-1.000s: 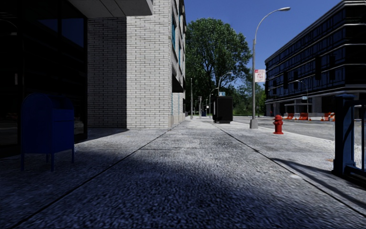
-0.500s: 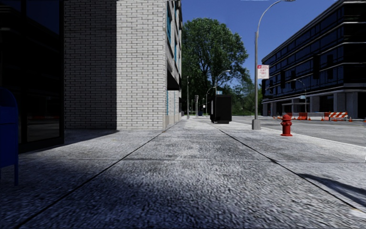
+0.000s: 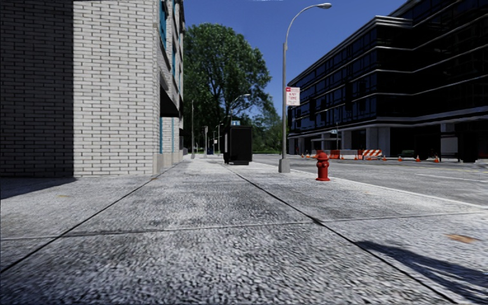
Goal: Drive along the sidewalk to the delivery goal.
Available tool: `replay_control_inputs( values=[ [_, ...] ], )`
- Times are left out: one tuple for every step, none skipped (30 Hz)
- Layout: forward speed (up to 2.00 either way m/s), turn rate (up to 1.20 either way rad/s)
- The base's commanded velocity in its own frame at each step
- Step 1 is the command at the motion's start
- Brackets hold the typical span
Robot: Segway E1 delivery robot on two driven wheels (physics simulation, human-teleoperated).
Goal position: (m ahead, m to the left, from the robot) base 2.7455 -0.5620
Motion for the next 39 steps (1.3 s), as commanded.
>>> replay_control_inputs(
  values=[
    [0.98,-0.69],
    [0.98,-0.69],
    [0.98,-0.69],
    [0.98,-0.69],
    [0.98,-0.69],
    [0.98,-0.69],
    [0.98,-0.69],
    [0.98,-0.69],
    [0.98,-0.69],
    [0.98,-0.69],
    [0.98,-0.69],
    [0.98,-0.69],
    [0.98,-0.69],
    [0.98,-0.69],
    [0.97,-0.69],
    [0.97,-0.69],
    [0.97,-0.69],
    [0.97,-0.69],
    [0.97,-0.69],
    [0.97,-0.69],
    [0.97,-0.69],
    [0.97,-0.69],
    [0.97,-0.69],
    [0.97,-0.69],
    [0.97,-0.69],
    [0.97,-0.69],
    [0.97,-0.69],
    [0.97,-0.69],
    [0.97,-0.69],
    [0.97,-0.69],
    [0.97,-0.69],
    [0.97,-0.69],
    [0.98,-0.69],
    [1.00,-0.69],
    [1.02,-0.69],
    [1.02,-0.69],
    [1.03,-0.69],
    [1.05,-0.69],
    [1.05,-0.69]
  ],
)
